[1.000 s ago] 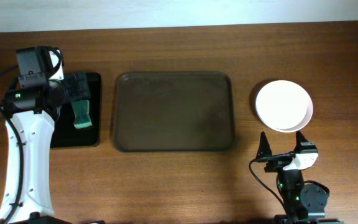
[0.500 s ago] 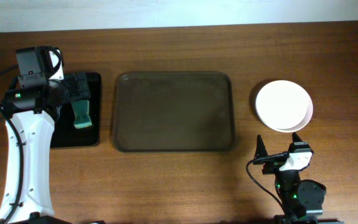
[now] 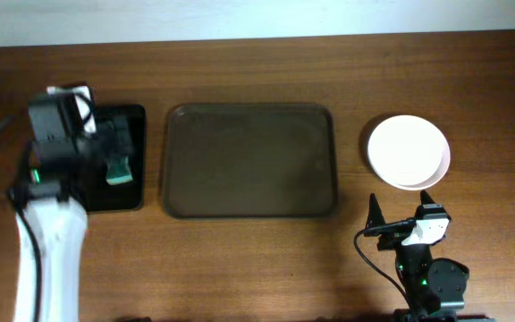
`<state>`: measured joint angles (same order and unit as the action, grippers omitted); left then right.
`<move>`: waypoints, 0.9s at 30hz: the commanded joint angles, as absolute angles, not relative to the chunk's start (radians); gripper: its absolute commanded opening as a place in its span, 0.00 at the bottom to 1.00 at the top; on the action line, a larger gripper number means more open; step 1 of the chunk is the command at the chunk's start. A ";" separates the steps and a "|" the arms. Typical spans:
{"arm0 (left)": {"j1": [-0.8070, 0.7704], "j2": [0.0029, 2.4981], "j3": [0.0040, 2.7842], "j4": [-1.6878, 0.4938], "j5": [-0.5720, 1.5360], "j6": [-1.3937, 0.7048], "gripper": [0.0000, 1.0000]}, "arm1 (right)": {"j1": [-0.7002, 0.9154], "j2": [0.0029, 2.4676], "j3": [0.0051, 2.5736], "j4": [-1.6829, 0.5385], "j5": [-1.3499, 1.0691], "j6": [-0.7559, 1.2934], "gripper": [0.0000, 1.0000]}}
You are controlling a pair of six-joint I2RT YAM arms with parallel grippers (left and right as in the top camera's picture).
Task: Clean dirty plates on tray and stack at the side
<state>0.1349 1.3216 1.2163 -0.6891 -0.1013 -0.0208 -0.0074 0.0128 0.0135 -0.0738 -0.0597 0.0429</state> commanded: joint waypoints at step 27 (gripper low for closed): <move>0.081 0.005 0.008 -0.072 0.083 0.260 0.99 | 0.003 0.004 0.006 -0.075 -0.047 0.034 0.98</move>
<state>0.0853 0.0166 0.0158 -0.0738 0.0792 0.2398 -0.0055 0.0101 0.0128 -0.0738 -0.0490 0.0410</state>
